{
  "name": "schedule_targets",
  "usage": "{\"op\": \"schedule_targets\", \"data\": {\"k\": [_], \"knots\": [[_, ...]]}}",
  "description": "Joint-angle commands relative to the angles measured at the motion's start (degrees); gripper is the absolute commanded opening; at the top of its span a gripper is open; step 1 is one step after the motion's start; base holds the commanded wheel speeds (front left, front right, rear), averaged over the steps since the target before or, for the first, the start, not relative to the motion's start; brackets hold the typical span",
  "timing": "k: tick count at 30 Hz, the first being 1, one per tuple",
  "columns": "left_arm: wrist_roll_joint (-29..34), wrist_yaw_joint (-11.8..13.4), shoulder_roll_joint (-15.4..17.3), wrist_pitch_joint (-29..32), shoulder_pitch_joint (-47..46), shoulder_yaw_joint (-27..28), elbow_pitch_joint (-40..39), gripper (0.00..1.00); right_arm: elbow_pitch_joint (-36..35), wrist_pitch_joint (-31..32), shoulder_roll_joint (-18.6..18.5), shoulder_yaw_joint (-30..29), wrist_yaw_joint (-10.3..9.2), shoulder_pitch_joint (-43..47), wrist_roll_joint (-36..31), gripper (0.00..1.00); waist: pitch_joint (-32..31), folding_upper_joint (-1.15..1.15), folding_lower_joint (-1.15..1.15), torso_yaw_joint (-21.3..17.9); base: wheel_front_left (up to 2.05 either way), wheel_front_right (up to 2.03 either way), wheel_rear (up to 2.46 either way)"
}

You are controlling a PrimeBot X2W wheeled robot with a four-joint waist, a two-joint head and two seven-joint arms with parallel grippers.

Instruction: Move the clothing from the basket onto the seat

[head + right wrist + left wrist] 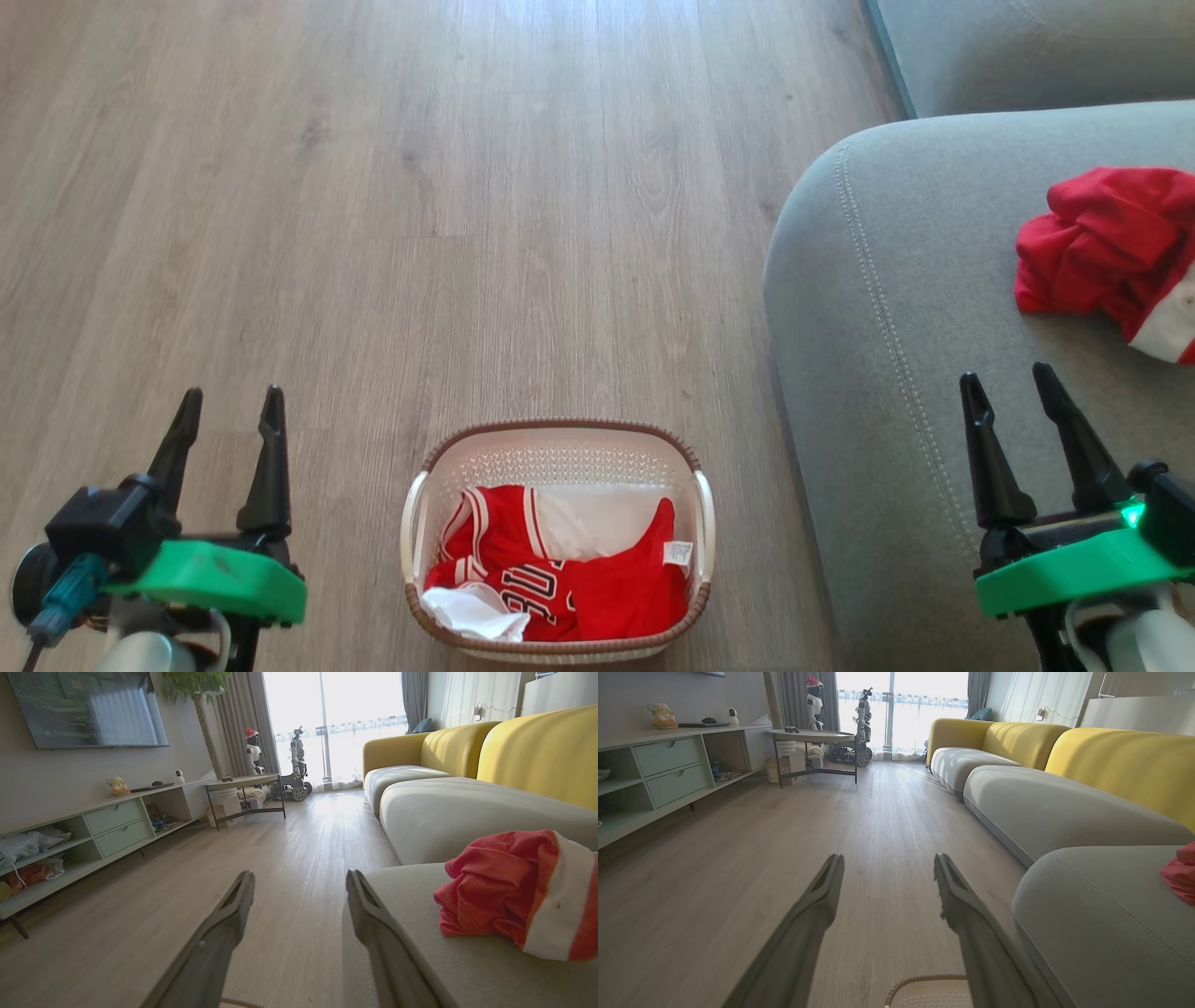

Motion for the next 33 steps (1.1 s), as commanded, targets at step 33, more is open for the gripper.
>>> {"op": "schedule_targets", "data": {"k": [33], "knots": [[2.1, -6.4, -2.1, 0.9, -14.9, -1.7, 6.2, 1.00, -3.3, -1.0, 0.3, 0.9, 0.41, -8.1, -1.6, 1.00, 15.0, 0.00, 0.00, -3.5, 0.00, 0.00, 0.00]]}}
